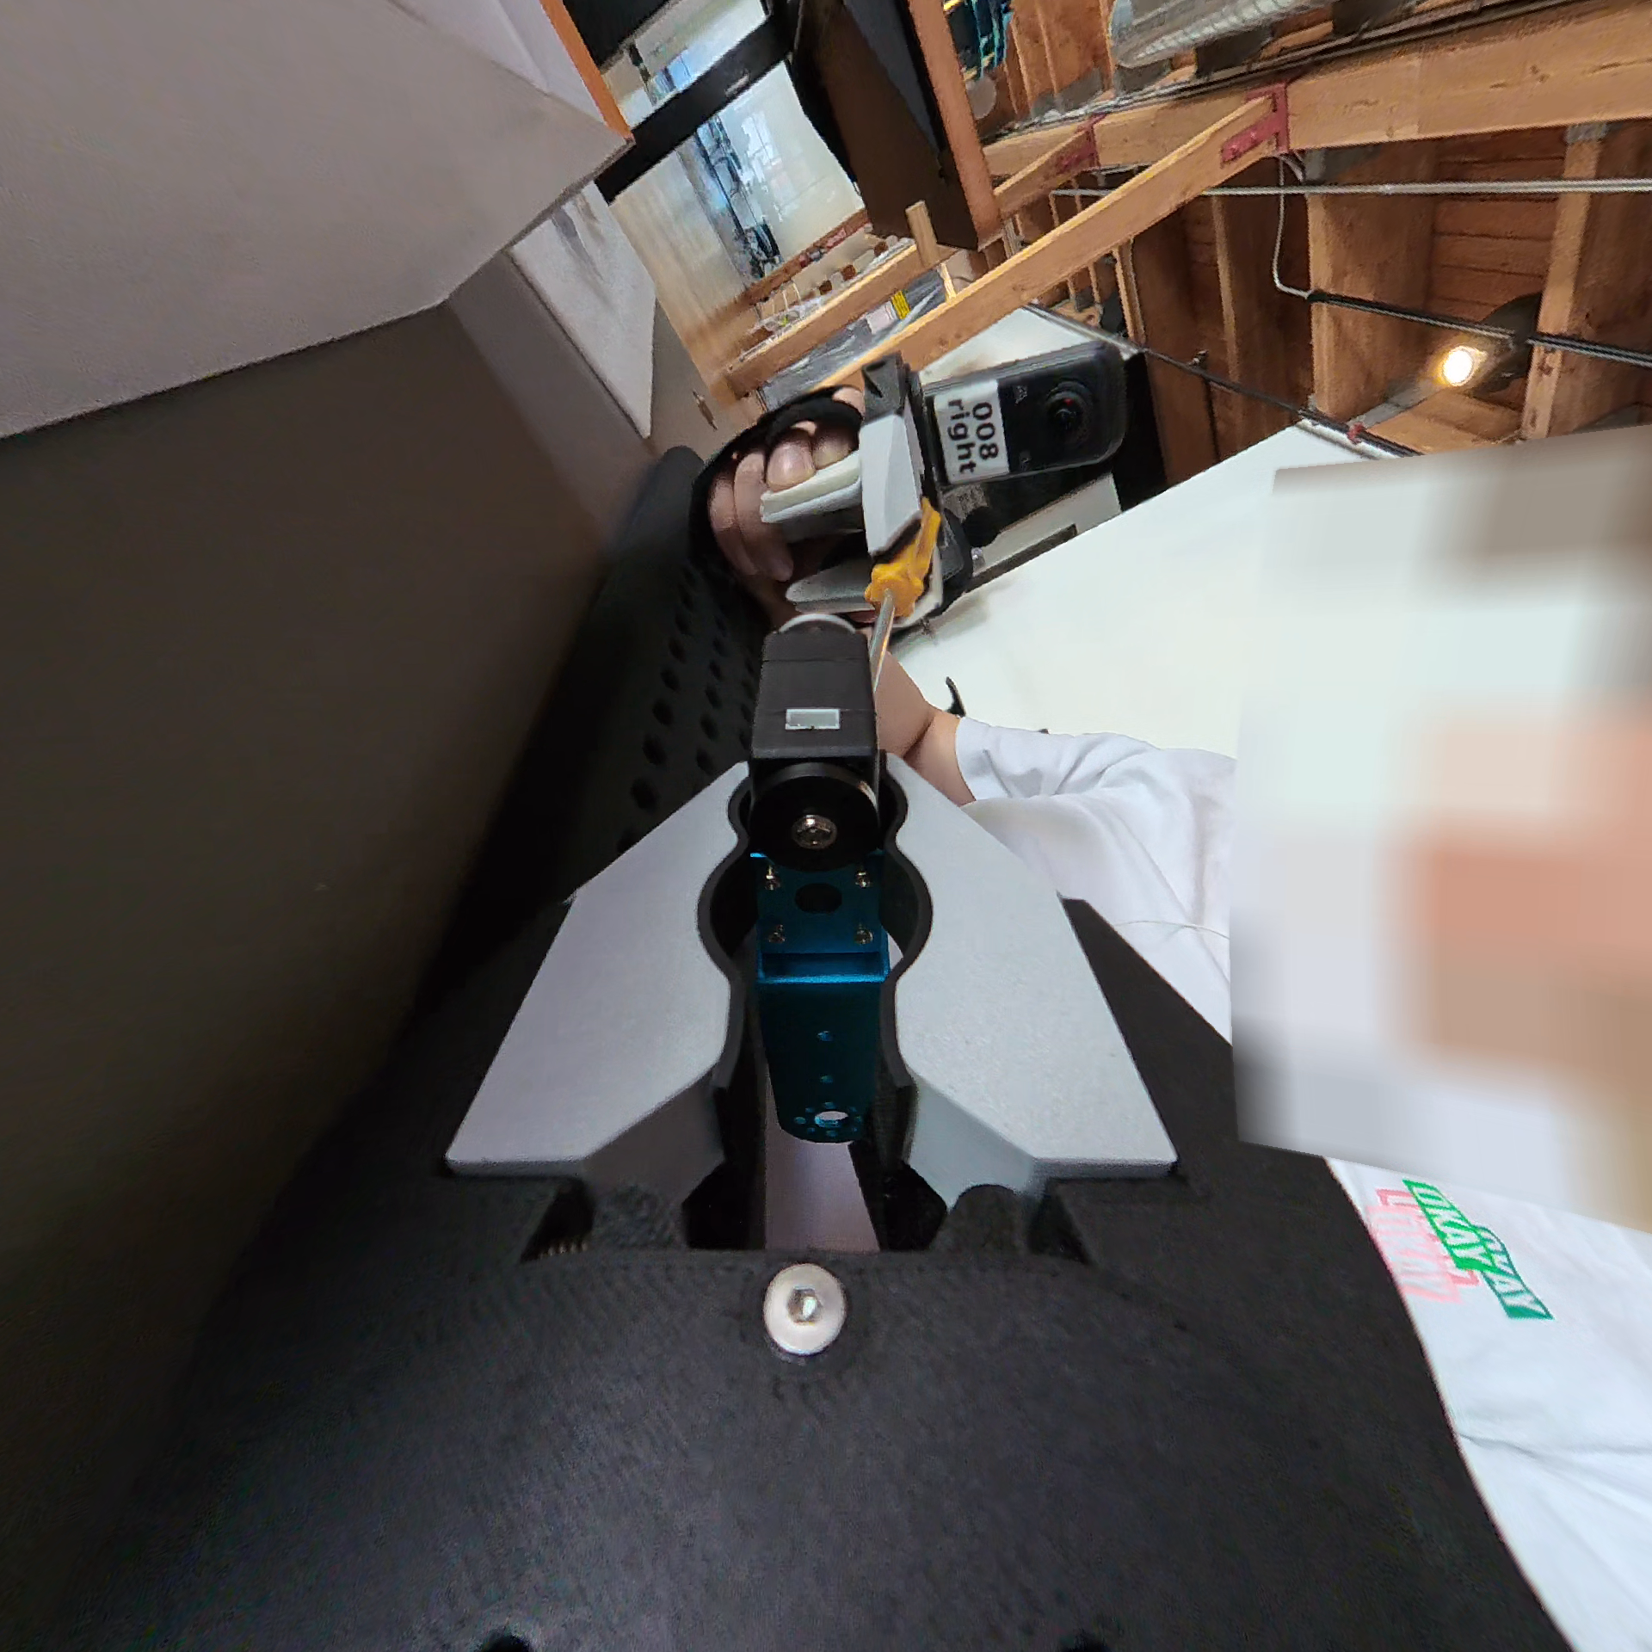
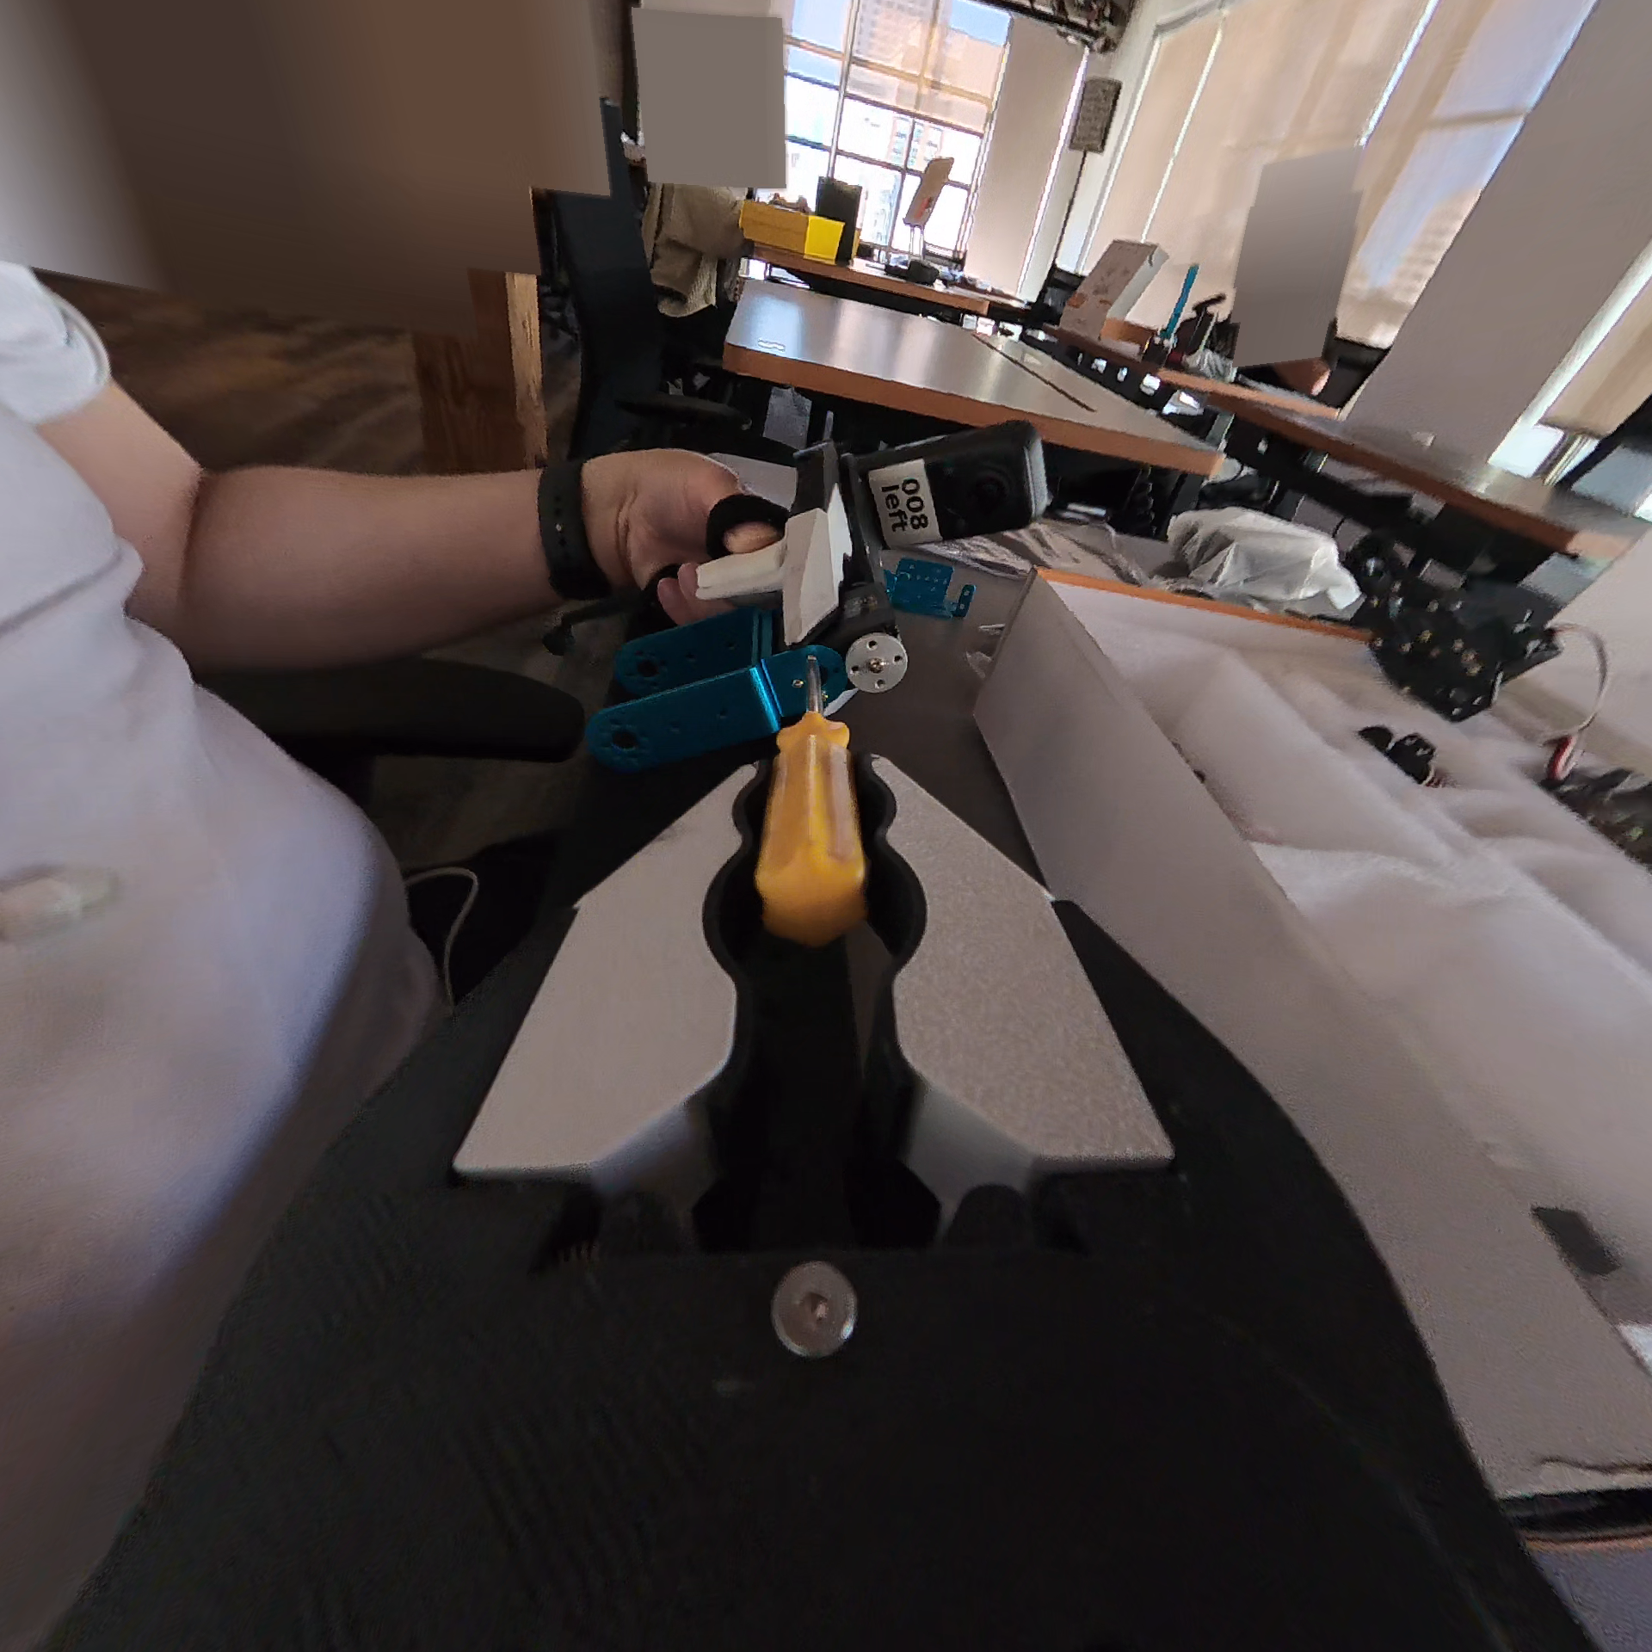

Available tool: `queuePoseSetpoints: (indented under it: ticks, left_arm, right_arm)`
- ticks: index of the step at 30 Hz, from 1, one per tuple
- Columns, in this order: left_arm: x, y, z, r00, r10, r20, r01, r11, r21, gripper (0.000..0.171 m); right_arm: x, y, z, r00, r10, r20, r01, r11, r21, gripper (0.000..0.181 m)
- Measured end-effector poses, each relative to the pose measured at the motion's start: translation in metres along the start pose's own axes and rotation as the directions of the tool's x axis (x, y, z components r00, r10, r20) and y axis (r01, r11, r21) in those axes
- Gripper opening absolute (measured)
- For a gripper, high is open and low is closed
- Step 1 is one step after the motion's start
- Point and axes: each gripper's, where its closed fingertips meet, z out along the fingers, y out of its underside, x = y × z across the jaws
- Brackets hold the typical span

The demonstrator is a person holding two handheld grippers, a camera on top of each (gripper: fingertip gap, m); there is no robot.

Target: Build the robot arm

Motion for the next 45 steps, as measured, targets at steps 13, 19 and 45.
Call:
queuePoseSetpoints:
  ticks: [13, 19, 45]
  left_arm:
    - [0.018, -0.015, -0.015, 0.988, 0.154, -0.022, -0.149, 0.977, 0.153, 0.021]
    - [0.010, -0.002, -0.003, 0.992, 0.126, 0.011, -0.127, 0.991, 0.039, 0.021]
    - [0.028, 0.006, -0.005, 0.986, 0.088, -0.143, -0.090, 0.996, -0.003, 0.021]
  right_arm:
    - [0.004, 0.002, 0.012, 0.888, 0.459, 0.027, -0.456, 0.887, -0.069, 0.017]
    - [0.006, -0.002, 0.001, 0.925, 0.377, 0.049, -0.372, 0.925, -0.081, 0.017]
    - [-0.011, -0.024, 0.004, 0.967, -0.253, 0.033, 0.253, 0.967, 0.012, 0.018]
